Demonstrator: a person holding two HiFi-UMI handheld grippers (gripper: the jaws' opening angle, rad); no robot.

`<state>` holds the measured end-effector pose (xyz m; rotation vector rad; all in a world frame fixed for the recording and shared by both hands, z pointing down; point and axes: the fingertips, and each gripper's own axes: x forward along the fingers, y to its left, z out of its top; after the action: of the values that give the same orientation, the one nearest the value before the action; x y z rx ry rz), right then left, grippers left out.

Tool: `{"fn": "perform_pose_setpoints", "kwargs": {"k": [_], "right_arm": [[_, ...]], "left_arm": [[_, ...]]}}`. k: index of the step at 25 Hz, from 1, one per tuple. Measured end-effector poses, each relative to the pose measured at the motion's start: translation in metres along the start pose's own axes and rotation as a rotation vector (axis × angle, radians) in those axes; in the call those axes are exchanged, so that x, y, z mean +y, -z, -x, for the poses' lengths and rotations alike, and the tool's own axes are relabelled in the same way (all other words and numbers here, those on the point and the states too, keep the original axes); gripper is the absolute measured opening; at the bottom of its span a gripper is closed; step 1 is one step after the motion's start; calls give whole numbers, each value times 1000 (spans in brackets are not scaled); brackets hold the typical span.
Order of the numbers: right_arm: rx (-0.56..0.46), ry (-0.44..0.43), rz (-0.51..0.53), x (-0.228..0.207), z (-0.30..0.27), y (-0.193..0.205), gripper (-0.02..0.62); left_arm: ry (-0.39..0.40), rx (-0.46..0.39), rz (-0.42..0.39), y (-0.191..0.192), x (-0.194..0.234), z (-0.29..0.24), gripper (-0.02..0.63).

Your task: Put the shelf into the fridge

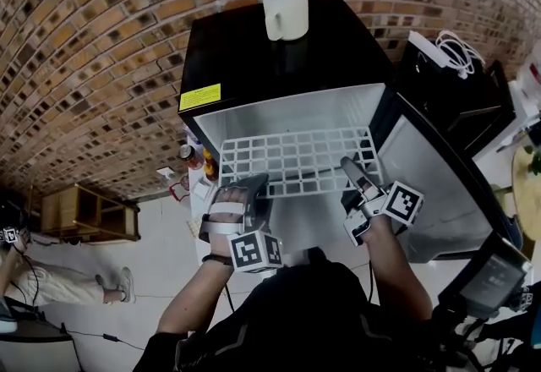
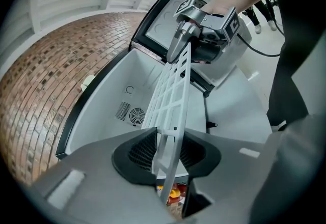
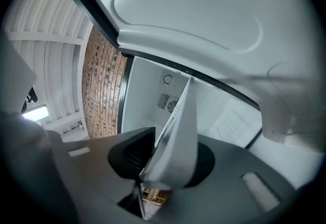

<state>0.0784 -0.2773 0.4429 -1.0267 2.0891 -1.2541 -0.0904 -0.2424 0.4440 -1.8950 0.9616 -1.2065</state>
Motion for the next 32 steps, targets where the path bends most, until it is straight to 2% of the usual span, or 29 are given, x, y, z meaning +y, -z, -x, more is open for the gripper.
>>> {"fn": "perform_pose_setpoints", "kwargs": {"k": [3, 10, 13, 17, 22, 27, 32], "right_arm": [[4, 0, -45, -9, -2, -2, 97], [45, 7, -49, -24, -1, 5, 94], [35, 21, -88, -32, -3, 6, 91], [47, 15, -71, -33, -7, 4, 89], [36, 6, -121, -29, -6, 6, 84], [33, 10, -124, -30, -3, 7, 84], [46, 25, -70, -31, -4, 6, 86]], "left_arm": [[6, 11, 11, -2, -3, -4, 101], [23, 42, 12, 1, -17, -7, 103], [21, 45, 20, 2, -15, -13, 101], [17, 42, 22, 3, -13, -14, 101], [23, 43, 28, 3, -15, -13, 103], [32, 36, 34, 2, -16, -13, 101], [50, 42, 29, 6, -26, -16, 104]]}}
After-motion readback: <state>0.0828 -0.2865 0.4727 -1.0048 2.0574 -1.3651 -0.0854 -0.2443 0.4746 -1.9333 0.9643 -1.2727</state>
